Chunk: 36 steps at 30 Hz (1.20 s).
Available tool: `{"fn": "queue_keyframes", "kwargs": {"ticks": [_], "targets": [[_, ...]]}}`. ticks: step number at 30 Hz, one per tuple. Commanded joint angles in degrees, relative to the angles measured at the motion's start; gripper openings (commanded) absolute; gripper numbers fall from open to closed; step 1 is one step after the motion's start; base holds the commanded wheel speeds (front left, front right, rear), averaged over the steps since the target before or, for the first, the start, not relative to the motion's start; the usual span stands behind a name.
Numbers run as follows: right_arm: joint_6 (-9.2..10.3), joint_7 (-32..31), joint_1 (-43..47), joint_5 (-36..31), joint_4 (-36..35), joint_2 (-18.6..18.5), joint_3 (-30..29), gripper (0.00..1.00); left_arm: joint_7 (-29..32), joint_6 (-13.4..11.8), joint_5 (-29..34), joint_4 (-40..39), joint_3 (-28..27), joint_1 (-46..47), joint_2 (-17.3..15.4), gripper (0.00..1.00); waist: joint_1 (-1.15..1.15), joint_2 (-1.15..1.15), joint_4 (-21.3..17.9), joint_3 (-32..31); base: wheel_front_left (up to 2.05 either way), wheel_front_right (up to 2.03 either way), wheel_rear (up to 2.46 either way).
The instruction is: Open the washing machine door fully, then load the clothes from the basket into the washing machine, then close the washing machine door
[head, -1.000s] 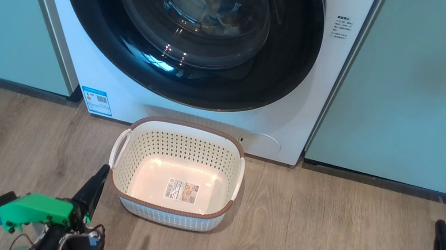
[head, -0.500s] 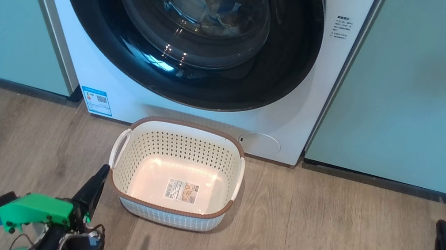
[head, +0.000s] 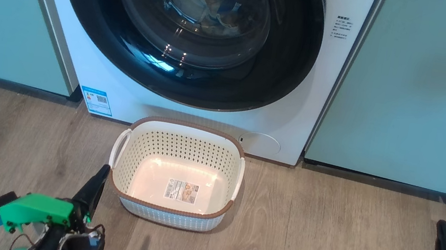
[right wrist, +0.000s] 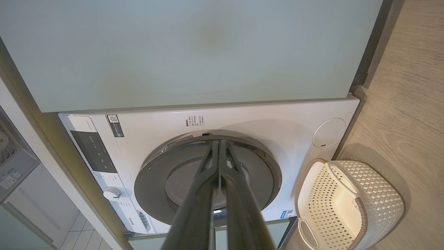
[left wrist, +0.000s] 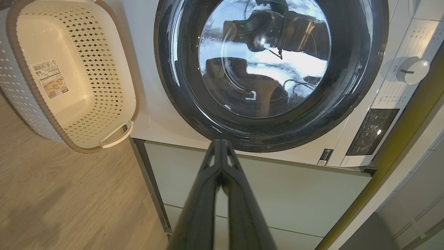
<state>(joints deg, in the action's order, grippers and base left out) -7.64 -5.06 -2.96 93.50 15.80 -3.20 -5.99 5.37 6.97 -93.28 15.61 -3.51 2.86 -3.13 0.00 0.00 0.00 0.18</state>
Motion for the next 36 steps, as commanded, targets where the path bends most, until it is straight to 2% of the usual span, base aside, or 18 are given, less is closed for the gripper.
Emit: {"fn": "queue_keyframes", "kwargs": {"ticks": [1, 36], "targets": [[0.15, -0.37, -3.1, -0.24, -1.85, -0.63, 0.78, 0.0, 0.34, 0.52, 0.31, -1.6, -2.04, 3.24, -0.47, 0.0, 0.0, 0.0, 0.0, 0.0, 0.0, 0.0, 0.0], [0.15, -0.78, -3.14, -0.67, -1.82, -0.27, 0.28, 0.0, 0.66, 0.52, 0.64, -1.58, -2.44, 3.27, -0.19, 0.0, 0.0, 0.0, 0.0, 0.0, 0.0, 0.0, 0.0]]}}
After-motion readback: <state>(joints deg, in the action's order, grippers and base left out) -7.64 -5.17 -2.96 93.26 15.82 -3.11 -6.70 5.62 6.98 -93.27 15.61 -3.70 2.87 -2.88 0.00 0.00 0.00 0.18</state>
